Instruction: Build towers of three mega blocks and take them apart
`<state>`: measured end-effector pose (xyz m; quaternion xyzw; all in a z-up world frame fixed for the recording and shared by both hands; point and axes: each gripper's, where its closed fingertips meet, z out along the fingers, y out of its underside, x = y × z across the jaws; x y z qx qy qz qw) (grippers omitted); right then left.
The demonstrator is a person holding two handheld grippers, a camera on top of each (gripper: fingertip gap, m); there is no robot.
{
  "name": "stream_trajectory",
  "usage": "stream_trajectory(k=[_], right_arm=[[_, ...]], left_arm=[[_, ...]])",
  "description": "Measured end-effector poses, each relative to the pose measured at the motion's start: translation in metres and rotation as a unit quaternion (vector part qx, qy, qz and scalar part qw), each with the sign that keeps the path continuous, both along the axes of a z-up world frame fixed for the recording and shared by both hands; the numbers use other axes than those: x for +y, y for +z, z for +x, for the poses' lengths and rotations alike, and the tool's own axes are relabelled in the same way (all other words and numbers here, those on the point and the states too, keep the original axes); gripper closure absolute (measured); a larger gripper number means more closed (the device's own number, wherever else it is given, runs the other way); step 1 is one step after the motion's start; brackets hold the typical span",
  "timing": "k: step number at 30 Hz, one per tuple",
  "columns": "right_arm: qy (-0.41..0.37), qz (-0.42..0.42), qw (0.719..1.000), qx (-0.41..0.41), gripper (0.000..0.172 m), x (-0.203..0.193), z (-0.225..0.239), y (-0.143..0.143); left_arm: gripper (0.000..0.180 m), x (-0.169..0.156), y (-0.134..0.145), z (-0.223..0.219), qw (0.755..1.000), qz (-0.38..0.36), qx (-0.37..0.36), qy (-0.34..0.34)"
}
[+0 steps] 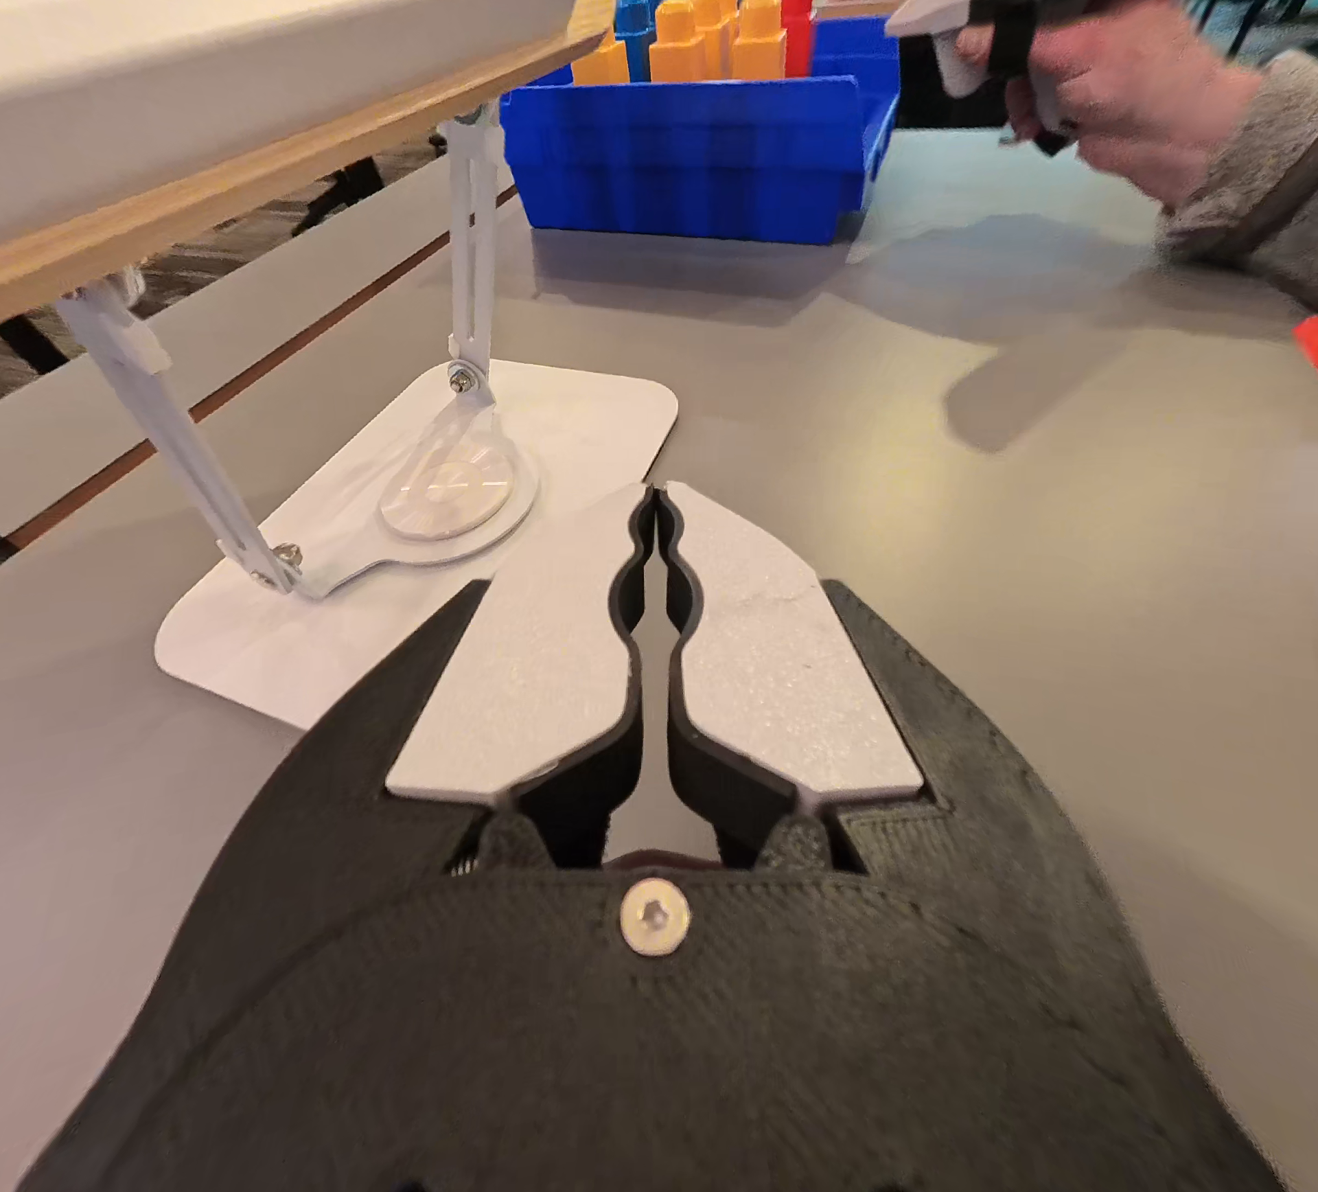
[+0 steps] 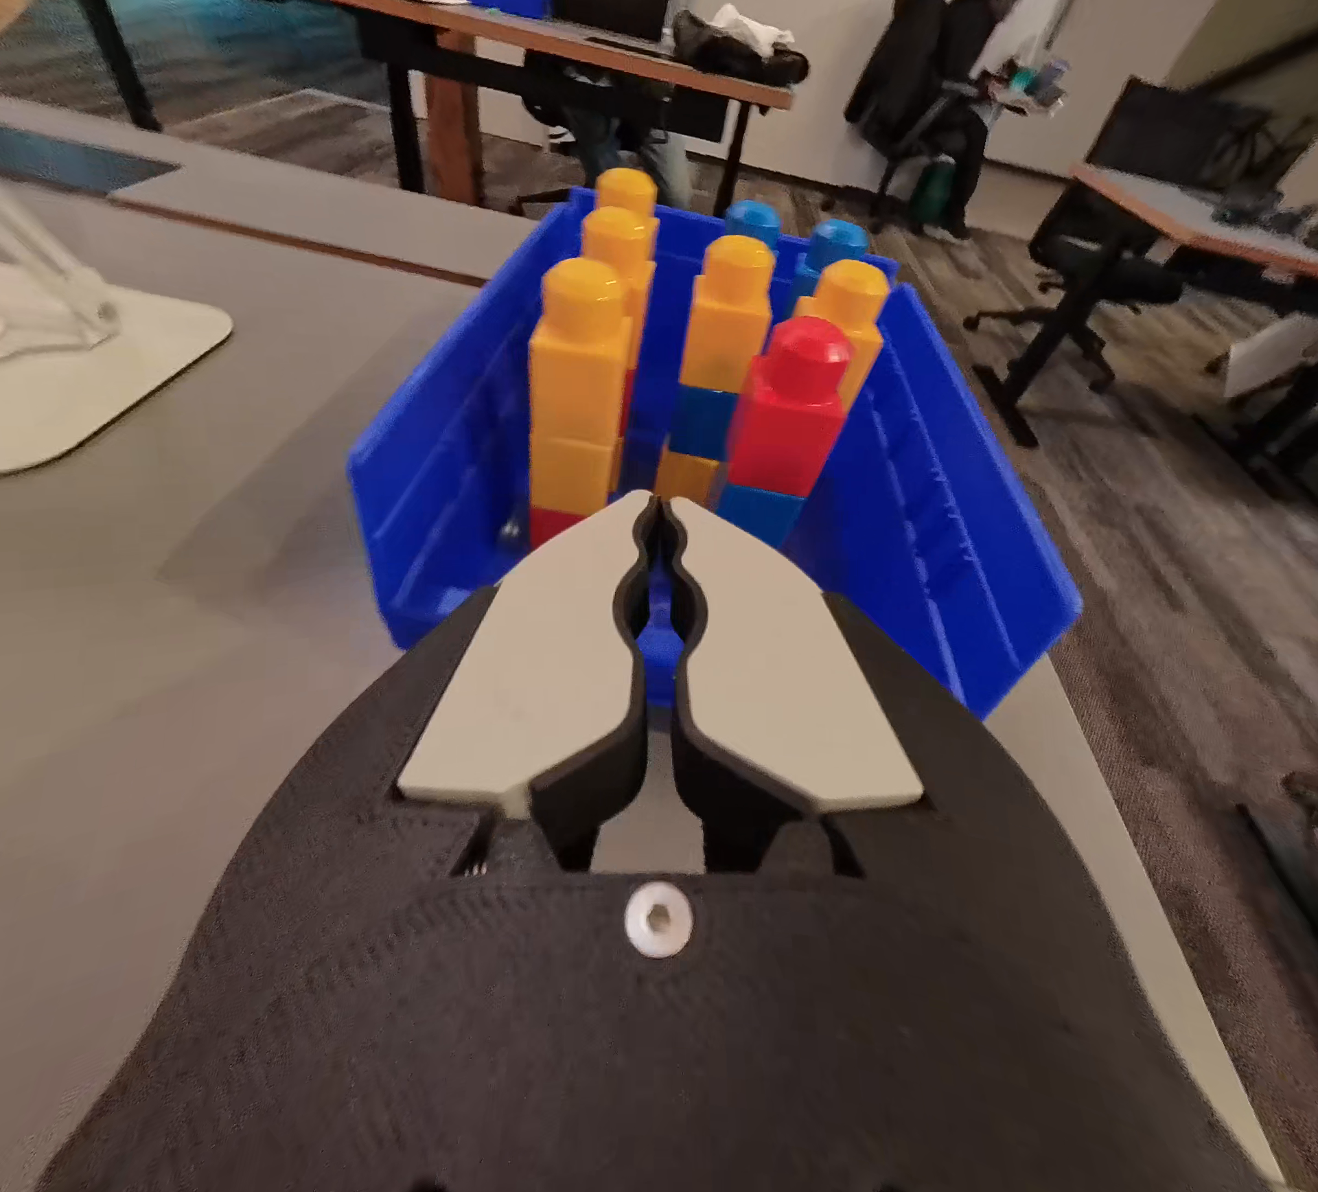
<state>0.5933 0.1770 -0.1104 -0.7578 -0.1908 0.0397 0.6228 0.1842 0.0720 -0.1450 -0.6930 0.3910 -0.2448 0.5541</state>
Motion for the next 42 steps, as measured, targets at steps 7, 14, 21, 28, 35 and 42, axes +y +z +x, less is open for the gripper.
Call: stream_trajectory(k=[7,14,21,28,35,42], right_arm=[[0.093,-0.024,0.995,0.006,0.172,-0.02,-0.031,-0.028],[0.207,-0.006,0.978,-0.016,0.172,-0.062,-0.106,-0.027],[0.168,-0.008,0.984,-0.051,0.158,-0.057,-0.126,-0.026],[-0.011,0.041,0.999,-0.004,0.146,-0.024,-0.007,0.007],[-0.143,0.014,0.989,0.035,0.121,0.005,0.108,-0.008],[-0.112,-0.06,0.991,0.05,0.113,0.043,0.122,-0.041]], left_arm=[[0.18,-0.023,-0.005,-0.036,0.995,0.05,0.079,0.028],[0.18,-0.052,-0.021,-0.097,0.992,-0.007,0.075,0.102],[0.18,-0.066,-0.016,-0.124,0.989,-0.017,0.056,0.132],[0.18,-0.089,-0.013,-0.178,0.978,0.009,0.082,0.19],[0.178,-0.104,-0.014,-0.22,0.968,0.003,0.061,0.243],[0.175,-0.104,-0.007,-0.267,0.95,0.004,0.048,0.31]])
